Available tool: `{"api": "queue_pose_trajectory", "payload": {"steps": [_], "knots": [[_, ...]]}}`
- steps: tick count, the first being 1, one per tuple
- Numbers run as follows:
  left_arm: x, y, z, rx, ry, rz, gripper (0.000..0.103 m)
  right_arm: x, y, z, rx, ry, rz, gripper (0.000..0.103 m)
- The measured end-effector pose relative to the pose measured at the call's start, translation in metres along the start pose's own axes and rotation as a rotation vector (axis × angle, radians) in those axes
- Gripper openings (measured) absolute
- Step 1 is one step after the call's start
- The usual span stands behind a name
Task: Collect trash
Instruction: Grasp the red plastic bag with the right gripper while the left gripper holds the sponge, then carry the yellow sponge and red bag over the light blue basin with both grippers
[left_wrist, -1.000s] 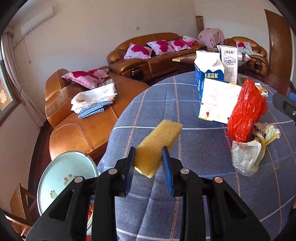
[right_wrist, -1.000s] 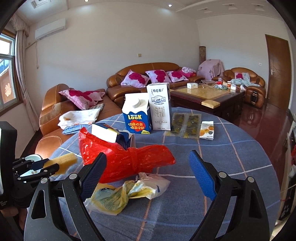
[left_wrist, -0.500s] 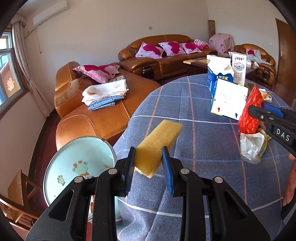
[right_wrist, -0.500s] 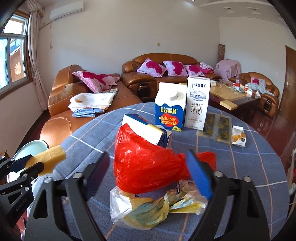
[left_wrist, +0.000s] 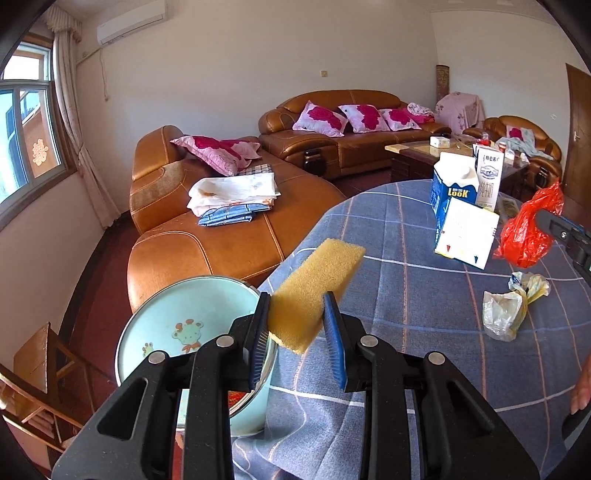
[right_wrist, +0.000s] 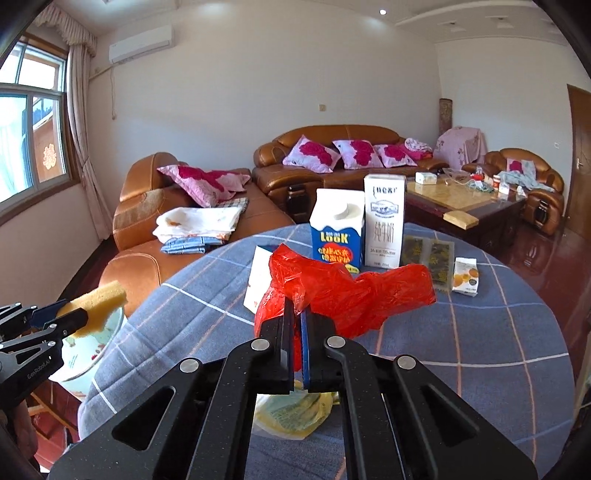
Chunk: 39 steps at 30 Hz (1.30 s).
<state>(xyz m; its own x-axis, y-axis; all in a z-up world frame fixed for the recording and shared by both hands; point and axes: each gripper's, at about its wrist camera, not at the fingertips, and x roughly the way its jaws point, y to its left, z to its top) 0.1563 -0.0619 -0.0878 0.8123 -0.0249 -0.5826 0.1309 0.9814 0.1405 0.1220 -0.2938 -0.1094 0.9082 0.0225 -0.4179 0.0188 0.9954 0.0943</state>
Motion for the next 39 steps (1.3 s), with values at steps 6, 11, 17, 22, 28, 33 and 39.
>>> {"api": "queue_pose_trajectory", "payload": {"steps": [6, 11, 17, 22, 28, 33, 39], "knots": [[-0.011, 0.025, 0.002, -0.051, -0.016, 0.051, 0.029, -0.016, 0.031, 0.015, -0.051, -0.096, 0.104, 0.004], [-0.015, 0.039, 0.003, -0.07, -0.024, 0.083, 0.029, -0.002, 0.054, 0.019, -0.091, -0.097, 0.162, 0.004], [-0.015, 0.051, 0.004, -0.084, -0.023, 0.116, 0.029, 0.02, 0.072, 0.019, -0.113, -0.066, 0.21, 0.004], [-0.013, 0.061, 0.004, -0.089, -0.02, 0.144, 0.029, 0.037, 0.086, 0.016, -0.131, -0.025, 0.244, 0.004], [-0.009, 0.068, 0.004, -0.096, -0.01, 0.163, 0.029, 0.047, 0.103, 0.01, -0.177, 0.019, 0.258, 0.004], [-0.01, 0.073, 0.005, -0.1, -0.013, 0.182, 0.029, 0.053, 0.111, 0.01, -0.205, 0.035, 0.278, 0.004], [-0.011, 0.082, 0.006, -0.111, -0.014, 0.216, 0.029, 0.065, 0.118, 0.012, -0.206, 0.045, 0.326, 0.004]]}}
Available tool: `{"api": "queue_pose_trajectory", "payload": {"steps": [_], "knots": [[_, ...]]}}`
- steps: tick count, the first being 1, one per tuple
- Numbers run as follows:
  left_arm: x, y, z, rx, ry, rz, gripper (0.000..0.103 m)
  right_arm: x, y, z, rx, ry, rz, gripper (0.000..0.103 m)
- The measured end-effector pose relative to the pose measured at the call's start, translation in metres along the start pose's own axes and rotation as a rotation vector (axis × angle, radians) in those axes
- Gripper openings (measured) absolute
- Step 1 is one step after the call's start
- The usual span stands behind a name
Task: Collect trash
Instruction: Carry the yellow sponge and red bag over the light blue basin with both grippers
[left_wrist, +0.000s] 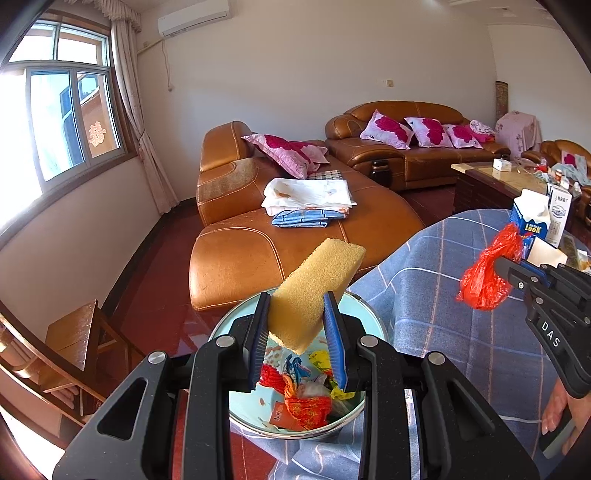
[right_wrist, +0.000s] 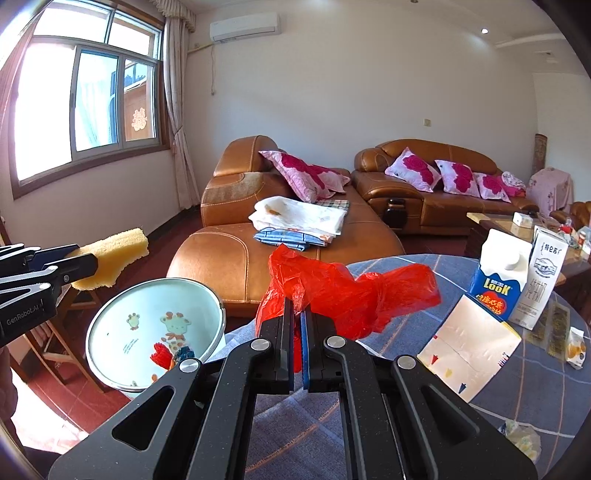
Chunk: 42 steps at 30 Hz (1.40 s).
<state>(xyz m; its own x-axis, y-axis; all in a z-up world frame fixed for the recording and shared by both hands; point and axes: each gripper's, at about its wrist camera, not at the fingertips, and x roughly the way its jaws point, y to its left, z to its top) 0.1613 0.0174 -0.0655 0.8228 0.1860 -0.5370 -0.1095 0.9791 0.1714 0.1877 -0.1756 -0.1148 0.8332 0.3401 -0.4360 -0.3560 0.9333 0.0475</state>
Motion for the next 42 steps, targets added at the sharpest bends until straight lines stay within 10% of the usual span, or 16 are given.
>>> {"api": "queue_pose_trajectory", "payload": {"steps": [42], "knots": [[0.021, 0.05, 0.002, -0.051, 0.039, 0.186, 0.029, 0.047, 0.068, 0.02, -0.148, -0.01, 0.205, 0.004]]}}
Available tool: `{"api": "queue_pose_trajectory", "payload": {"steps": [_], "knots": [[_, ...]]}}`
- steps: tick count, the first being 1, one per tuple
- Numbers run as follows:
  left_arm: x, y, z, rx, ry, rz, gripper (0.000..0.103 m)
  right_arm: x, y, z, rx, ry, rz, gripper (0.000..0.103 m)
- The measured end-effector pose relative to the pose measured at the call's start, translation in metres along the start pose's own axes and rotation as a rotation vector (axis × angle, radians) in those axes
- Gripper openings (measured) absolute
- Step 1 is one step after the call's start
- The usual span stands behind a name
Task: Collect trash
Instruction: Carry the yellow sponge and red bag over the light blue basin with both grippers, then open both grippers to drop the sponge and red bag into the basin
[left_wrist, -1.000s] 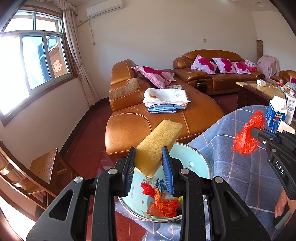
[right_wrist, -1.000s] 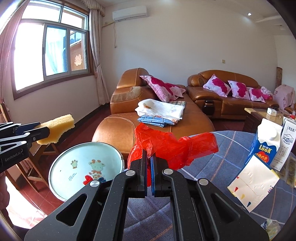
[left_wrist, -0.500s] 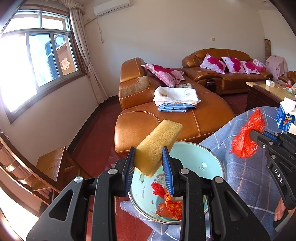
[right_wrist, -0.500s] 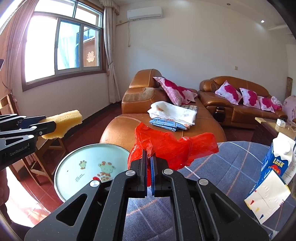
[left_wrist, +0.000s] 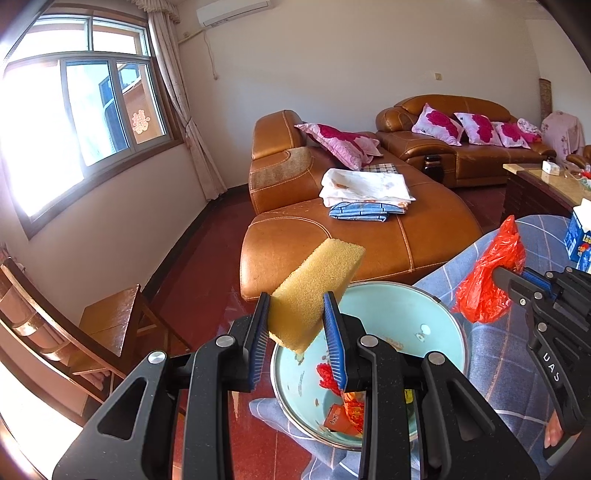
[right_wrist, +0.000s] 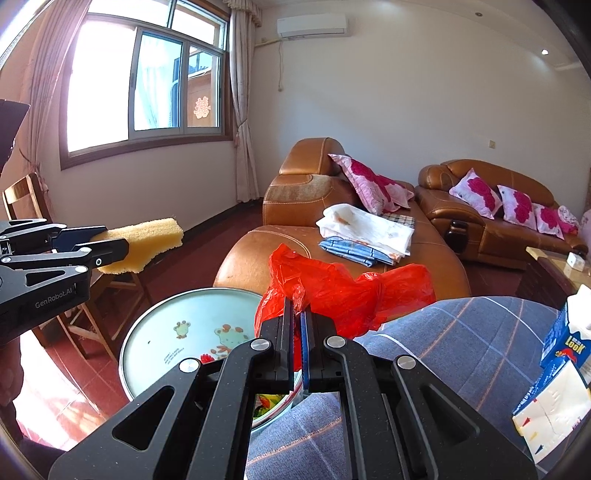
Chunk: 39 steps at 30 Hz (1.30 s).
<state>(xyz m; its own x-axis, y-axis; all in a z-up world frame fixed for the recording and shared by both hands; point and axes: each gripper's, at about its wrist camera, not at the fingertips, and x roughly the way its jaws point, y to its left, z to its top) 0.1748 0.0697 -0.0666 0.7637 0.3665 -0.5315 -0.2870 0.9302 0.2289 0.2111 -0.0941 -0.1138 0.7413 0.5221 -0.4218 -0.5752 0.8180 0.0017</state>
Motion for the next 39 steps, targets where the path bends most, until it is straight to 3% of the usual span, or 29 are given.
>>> {"api": "queue_pose_trajectory", "payload": {"steps": [21, 39], "knots": [[0.002, 0.002, -0.001, 0.02, -0.002, 0.068, 0.029, 0.017, 0.02, -0.006, -0.071, 0.044, 0.065, 0.004], [0.004, 0.004, -0.002, 0.024, 0.011, 0.06, 0.029, 0.02, 0.022, -0.006, -0.089, 0.06, 0.09, 0.004]]}}
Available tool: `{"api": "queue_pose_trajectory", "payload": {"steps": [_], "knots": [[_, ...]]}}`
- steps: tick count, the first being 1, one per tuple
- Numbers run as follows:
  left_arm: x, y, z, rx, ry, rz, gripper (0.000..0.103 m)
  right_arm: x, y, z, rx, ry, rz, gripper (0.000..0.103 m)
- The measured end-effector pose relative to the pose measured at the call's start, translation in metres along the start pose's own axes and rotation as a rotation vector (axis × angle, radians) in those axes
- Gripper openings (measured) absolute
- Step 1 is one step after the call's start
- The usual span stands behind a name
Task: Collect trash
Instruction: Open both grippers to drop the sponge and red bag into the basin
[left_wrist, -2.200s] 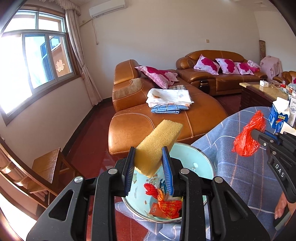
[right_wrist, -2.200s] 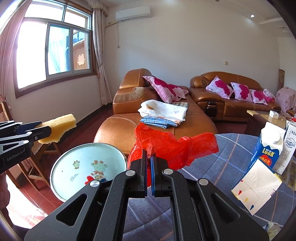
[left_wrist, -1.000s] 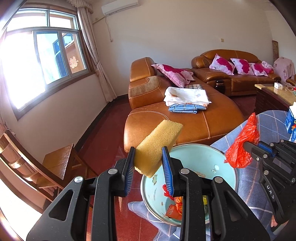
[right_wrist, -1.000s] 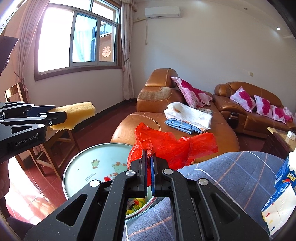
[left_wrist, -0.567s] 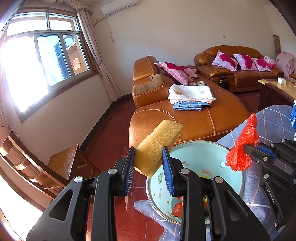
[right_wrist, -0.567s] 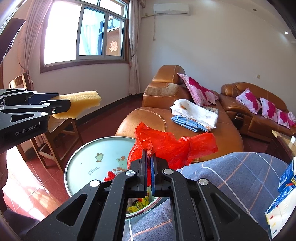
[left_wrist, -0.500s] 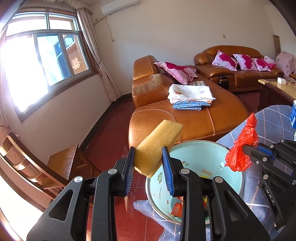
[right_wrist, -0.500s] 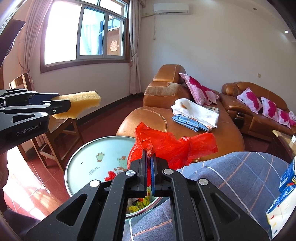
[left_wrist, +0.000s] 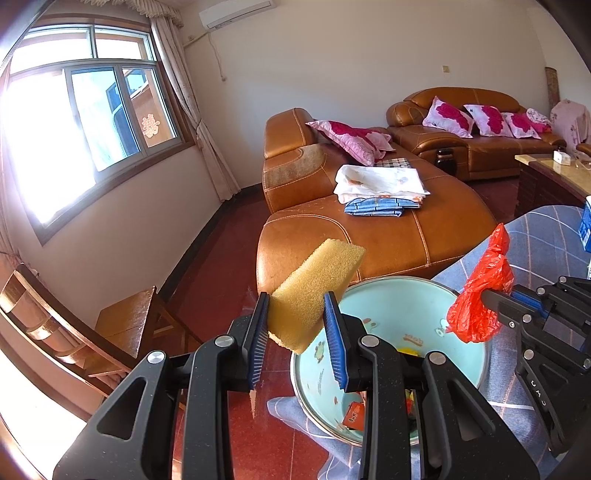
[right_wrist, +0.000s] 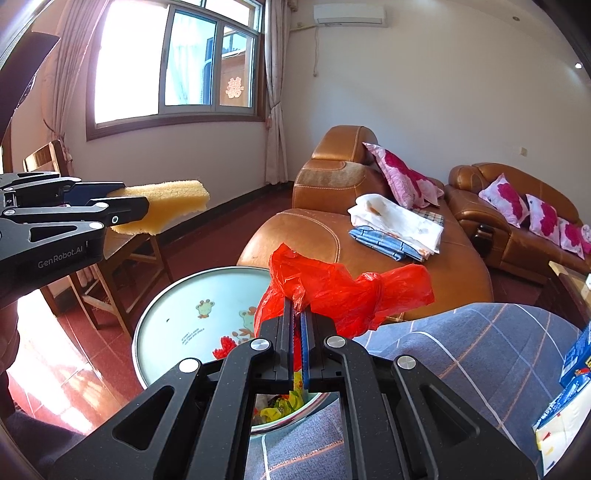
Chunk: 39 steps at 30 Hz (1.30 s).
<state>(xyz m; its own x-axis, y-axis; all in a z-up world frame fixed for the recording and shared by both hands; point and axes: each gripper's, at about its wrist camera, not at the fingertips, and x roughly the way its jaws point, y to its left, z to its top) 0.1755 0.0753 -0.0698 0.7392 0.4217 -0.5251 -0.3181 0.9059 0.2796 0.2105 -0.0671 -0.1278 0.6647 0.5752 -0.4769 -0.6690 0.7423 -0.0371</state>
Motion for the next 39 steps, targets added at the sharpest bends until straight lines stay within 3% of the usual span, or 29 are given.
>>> {"api": "queue_pose_trajectory", "payload": {"steps": [10, 13, 14, 17, 28, 32, 39], "knots": [[0.0006, 0.002, -0.001, -0.005, 0.005, -0.03, 0.031, 0.0008, 0.0023, -0.0021, -0.007, 0.004, 0.01, 0.004], [0.0001, -0.0001, -0.0015, -0.003, 0.011, -0.047, 0.037, 0.0014, 0.0039, -0.0021, -0.014, 0.006, 0.017, 0.005], [0.0002, -0.001, -0.0019, -0.001, 0.013, -0.047, 0.045, 0.0014, 0.0044, -0.0023, -0.017, 0.007, 0.021, 0.006], [-0.0008, -0.0009, -0.0024, 0.0, 0.011, -0.054, 0.049, 0.0013, 0.002, -0.0021, -0.009, 0.006, 0.02, 0.028], [-0.001, -0.0017, -0.003, -0.006, 0.012, -0.042, 0.062, -0.0004, -0.0001, -0.0023, 0.01, -0.002, 0.004, 0.032], [0.0, 0.0015, -0.002, -0.011, 0.011, -0.035, 0.063, -0.0005, 0.0002, -0.0021, 0.008, -0.002, 0.0, 0.049], [-0.0015, 0.0023, -0.0015, -0.018, 0.006, -0.027, 0.069, -0.0025, 0.0014, -0.0026, -0.003, -0.015, 0.014, 0.056]]}}
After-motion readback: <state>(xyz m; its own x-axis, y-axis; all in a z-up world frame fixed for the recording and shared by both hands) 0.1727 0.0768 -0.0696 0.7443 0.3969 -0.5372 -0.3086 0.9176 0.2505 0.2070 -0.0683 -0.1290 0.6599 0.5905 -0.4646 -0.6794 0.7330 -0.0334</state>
